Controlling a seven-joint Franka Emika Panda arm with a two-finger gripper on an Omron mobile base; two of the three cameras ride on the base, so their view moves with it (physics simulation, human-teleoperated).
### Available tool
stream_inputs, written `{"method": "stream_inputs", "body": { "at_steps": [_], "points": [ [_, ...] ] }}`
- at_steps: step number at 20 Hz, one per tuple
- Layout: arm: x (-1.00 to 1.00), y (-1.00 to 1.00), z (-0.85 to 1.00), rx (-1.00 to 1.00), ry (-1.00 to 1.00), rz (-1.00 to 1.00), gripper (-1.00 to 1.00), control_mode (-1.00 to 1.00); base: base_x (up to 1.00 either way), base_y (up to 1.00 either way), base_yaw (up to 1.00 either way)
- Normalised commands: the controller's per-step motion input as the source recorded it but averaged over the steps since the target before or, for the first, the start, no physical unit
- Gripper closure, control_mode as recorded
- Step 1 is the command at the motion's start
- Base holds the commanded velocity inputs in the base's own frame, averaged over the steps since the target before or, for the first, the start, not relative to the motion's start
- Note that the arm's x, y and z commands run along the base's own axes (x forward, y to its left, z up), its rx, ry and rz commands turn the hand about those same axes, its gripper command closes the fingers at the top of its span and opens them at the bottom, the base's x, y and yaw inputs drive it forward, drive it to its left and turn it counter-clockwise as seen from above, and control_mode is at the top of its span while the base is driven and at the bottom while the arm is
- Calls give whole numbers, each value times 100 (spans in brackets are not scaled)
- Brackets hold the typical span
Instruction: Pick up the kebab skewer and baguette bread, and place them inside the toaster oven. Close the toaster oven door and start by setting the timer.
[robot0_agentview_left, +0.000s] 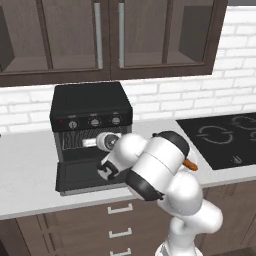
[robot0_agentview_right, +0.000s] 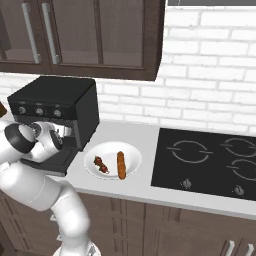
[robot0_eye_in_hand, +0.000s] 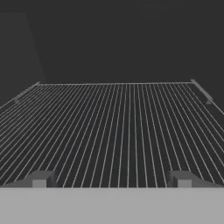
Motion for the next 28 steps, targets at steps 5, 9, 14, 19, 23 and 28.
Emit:
{"method": "stream_inputs", "body": {
  "at_steps": [5, 9, 14, 19, 23, 28],
  "points": [
    [-3, 0, -36, 0, 10, 0, -100, -100, 0, 0, 0],
    [-54, 0, -56, 2, 11, 0, -100, -100, 0, 0, 0],
    [-99, -2, -78, 4, 12, -2, -100, -100, 0, 0, 0],
    [-89, -1, -55, 2, 17, -5, -100, -100, 0, 0, 0],
    [-72, 0, -41, 0, 27, -8, -100, -100, 0, 0, 0],
    [-68, 0, -49, 0, 21, -7, -100, -100, 0, 0, 0]
  ]
}}
